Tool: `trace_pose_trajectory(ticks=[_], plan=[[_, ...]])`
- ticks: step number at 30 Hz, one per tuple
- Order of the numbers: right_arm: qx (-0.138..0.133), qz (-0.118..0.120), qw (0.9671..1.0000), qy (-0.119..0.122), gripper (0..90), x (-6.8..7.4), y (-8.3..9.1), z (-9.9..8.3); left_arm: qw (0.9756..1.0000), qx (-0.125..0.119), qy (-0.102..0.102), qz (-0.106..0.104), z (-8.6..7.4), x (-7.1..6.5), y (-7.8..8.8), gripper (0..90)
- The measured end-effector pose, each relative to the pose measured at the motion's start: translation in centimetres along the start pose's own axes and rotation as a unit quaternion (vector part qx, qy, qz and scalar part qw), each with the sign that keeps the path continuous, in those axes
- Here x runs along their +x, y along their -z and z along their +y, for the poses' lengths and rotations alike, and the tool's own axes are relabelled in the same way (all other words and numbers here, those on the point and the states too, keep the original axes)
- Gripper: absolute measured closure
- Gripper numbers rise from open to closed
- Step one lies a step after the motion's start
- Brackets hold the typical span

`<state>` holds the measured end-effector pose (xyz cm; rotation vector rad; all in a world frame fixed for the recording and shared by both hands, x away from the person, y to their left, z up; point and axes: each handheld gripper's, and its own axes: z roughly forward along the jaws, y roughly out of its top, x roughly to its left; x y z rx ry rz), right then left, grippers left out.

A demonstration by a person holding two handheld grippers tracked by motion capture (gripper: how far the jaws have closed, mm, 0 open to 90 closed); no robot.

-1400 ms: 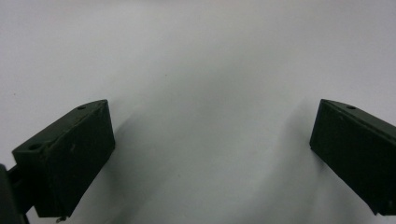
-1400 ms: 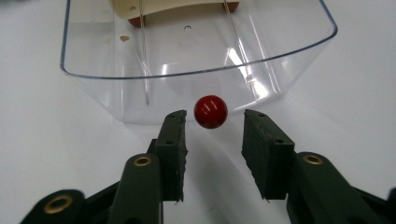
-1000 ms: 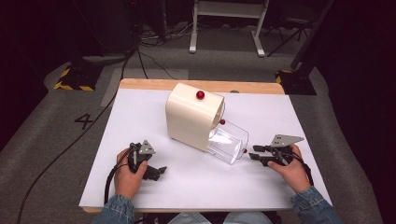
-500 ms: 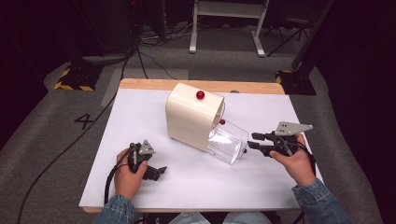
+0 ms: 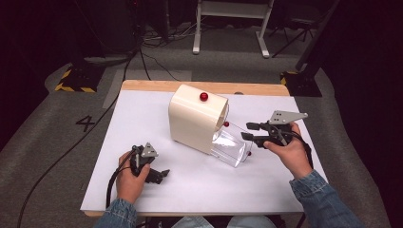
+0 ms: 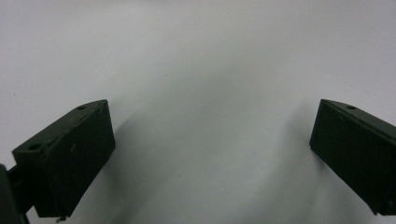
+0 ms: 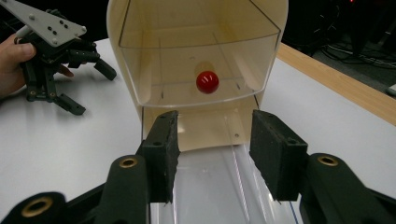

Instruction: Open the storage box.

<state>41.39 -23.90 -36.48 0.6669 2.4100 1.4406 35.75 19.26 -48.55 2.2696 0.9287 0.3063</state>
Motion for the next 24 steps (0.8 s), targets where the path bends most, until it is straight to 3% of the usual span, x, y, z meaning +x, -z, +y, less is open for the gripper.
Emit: trace_pose_trajectory(ticks=[9,17,24], plan=[[-0.005,0.017,0.9997,0.017,58.7,-1.0,-3.7,1.2,1.0000,-0.002,0.000,0.002,-0.1,0.0,0.0,0.0],[-0.017,0.036,0.9991,0.012,64.7,-1.3,-5.0,1.0,1.0000,-0.003,0.000,0.001,-0.1,0.0,0.0,0.0],[-0.007,0.044,0.9989,0.017,72.9,-1.1,-5.8,0.9,1.0000,-0.004,0.000,0.002,-0.1,0.0,0.0,0.0]])
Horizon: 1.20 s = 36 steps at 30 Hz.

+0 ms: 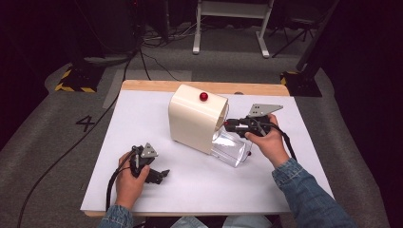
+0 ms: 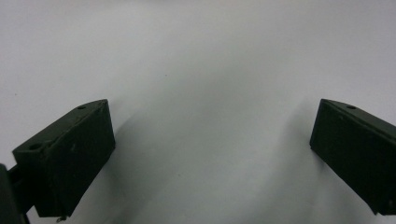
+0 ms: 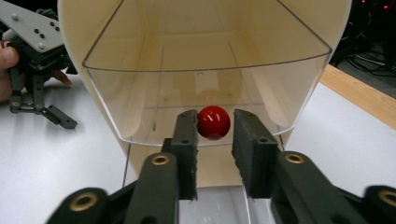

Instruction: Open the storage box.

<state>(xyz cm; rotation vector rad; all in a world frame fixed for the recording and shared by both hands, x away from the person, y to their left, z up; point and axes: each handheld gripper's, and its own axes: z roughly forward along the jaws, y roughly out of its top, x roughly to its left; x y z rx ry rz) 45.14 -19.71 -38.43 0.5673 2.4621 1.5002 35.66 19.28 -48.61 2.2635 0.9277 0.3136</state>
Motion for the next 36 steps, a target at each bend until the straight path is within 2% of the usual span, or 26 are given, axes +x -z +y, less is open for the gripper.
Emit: trace_pose_trajectory(ticks=[2,13,19,27,36], plan=[[-0.002,0.005,1.0000,-0.001,73.8,-0.1,0.0,-0.1,1.0000,0.000,0.000,0.000,0.0,0.0,0.0,0.0],[-0.002,-0.004,0.9999,0.010,74.1,0.3,0.2,0.0,1.0000,0.000,0.000,0.000,0.0,0.0,0.0,0.0],[-0.003,-0.008,0.9999,0.014,74.1,0.6,1.4,-0.1,1.0000,0.000,0.000,0.000,0.0,0.0,0.0,0.0],[-0.006,-0.014,0.9997,0.017,74.0,0.8,3.8,-0.8,1.0000,0.000,0.000,-0.001,0.0,0.0,0.0,0.0],[-0.005,-0.018,0.9997,0.013,74.0,0.8,5.8,-1.7,1.0000,0.000,0.000,0.000,0.0,0.0,0.0,0.0]])
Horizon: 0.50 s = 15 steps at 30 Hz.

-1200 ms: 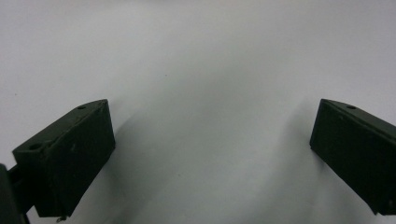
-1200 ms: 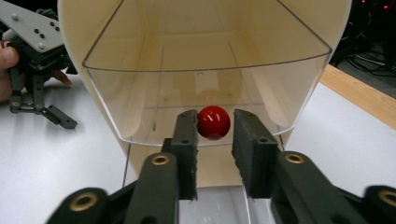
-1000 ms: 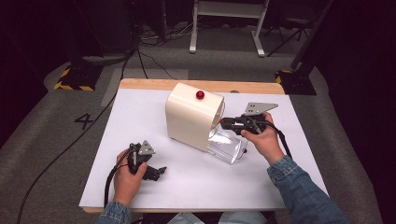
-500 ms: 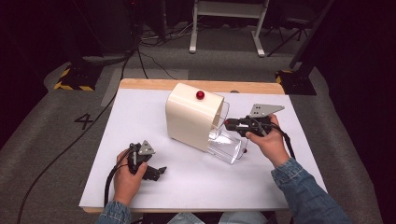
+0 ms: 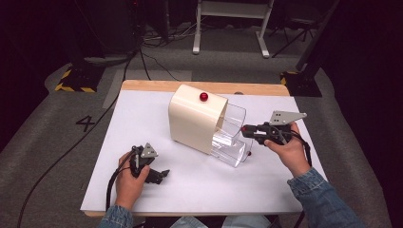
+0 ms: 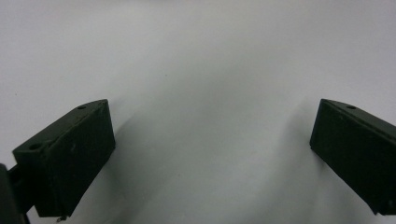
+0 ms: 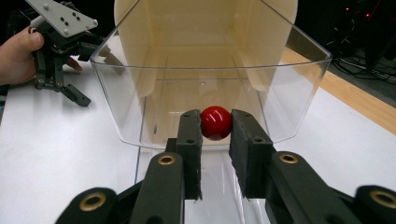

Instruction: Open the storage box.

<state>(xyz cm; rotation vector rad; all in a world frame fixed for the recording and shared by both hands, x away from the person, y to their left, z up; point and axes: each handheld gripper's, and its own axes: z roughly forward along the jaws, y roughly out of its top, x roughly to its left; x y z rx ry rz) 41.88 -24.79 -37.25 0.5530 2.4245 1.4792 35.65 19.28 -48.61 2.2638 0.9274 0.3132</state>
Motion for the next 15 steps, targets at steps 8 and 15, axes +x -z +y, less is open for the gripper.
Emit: trace_pose_trajectory(ticks=[8,15], plan=[[-0.001,-0.002,1.0000,-0.003,74.1,0.1,1.1,-0.9,1.0000,0.000,0.000,0.000,0.0,0.0,0.0,0.0],[0.012,-0.007,0.9999,-0.008,73.8,-0.1,1.3,-1.7,1.0000,-0.001,-0.001,0.000,0.0,0.0,0.0,0.0]])
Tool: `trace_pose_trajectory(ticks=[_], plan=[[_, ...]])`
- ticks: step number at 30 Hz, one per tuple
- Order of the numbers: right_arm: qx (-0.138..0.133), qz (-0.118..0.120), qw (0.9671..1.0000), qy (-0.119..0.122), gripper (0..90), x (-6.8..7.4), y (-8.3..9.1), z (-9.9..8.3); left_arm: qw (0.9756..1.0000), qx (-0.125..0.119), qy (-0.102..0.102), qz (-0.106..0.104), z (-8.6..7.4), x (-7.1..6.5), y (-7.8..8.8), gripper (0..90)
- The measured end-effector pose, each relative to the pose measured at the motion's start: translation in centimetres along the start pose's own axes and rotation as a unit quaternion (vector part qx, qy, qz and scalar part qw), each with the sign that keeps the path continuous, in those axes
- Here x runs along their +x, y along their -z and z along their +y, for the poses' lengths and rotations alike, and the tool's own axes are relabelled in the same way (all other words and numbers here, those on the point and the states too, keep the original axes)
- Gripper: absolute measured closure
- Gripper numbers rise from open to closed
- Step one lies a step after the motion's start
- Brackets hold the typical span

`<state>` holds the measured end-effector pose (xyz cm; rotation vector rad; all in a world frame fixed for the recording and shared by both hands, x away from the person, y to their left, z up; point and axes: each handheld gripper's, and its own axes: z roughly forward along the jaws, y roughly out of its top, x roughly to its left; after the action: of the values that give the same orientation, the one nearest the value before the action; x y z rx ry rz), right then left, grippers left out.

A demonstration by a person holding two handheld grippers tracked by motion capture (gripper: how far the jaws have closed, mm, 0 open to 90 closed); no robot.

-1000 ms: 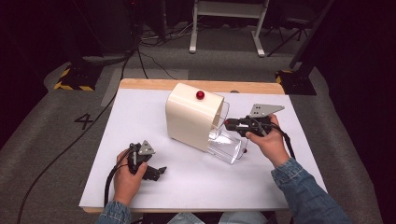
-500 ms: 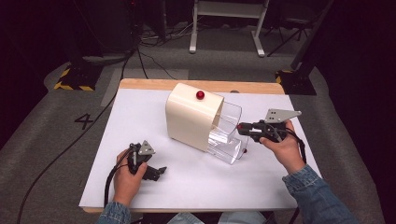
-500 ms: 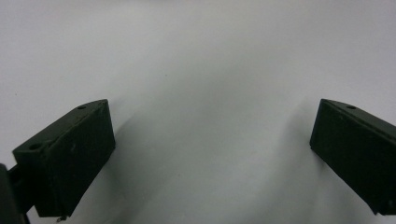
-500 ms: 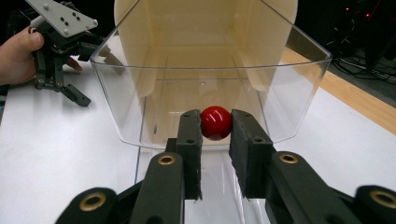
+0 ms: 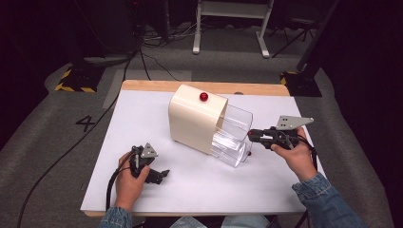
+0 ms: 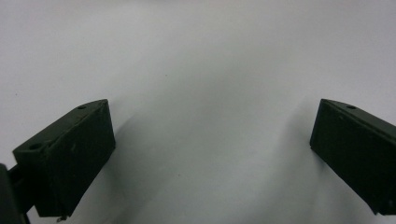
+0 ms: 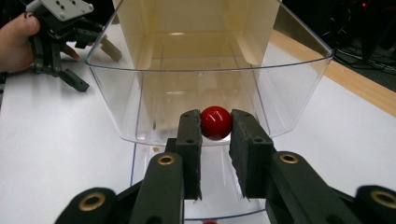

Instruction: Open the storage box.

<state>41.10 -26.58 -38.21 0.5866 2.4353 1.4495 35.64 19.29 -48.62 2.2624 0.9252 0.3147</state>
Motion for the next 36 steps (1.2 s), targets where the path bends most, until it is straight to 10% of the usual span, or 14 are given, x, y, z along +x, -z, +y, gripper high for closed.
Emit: trace_pose_trajectory(ticks=[22,36], plan=[[0.014,-0.019,0.9996,-0.014,57.9,-0.1,-0.2,-1.9,1.0000,0.000,0.000,0.000,0.0,0.0,0.0,0.0],[0.000,-0.045,0.9983,-0.037,35.1,0.6,2.8,-2.5,1.0000,0.000,0.000,0.000,0.0,0.0,0.0,0.0]])
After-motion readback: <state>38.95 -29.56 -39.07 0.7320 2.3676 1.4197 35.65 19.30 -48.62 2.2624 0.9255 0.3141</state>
